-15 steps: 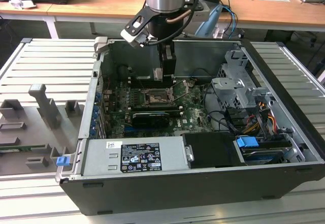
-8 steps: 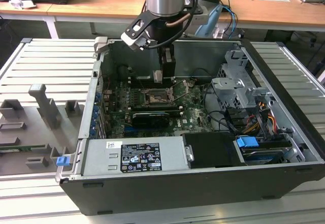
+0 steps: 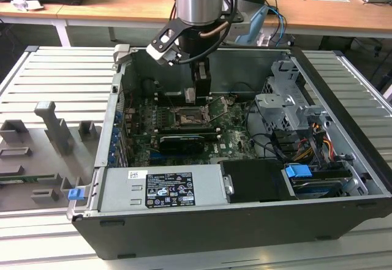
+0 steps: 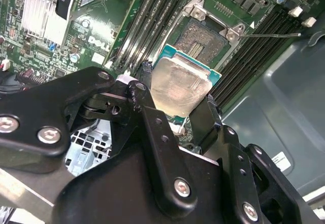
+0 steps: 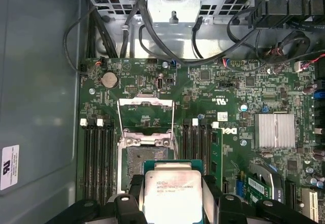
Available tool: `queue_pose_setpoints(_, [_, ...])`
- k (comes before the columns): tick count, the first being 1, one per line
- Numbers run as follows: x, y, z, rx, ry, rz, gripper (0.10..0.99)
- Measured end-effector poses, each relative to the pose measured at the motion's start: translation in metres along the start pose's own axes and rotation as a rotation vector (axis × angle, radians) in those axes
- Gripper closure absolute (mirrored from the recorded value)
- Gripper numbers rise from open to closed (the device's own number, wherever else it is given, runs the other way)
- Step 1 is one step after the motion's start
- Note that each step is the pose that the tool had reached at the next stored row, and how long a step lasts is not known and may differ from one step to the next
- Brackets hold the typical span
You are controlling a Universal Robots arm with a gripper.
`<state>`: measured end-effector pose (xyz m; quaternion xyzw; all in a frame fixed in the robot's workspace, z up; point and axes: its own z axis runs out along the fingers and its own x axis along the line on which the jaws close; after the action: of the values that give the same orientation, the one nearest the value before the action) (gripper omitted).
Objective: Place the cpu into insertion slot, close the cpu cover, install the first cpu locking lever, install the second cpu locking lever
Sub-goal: 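Place the cpu into insertion slot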
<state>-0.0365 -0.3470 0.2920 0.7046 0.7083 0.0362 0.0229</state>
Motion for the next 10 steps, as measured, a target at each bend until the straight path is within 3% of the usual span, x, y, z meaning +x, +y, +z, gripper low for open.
queue_pose_setpoints(10, [-0.0001,-0.0005,0.0064,0.000,-0.0002,0.002,0.545])
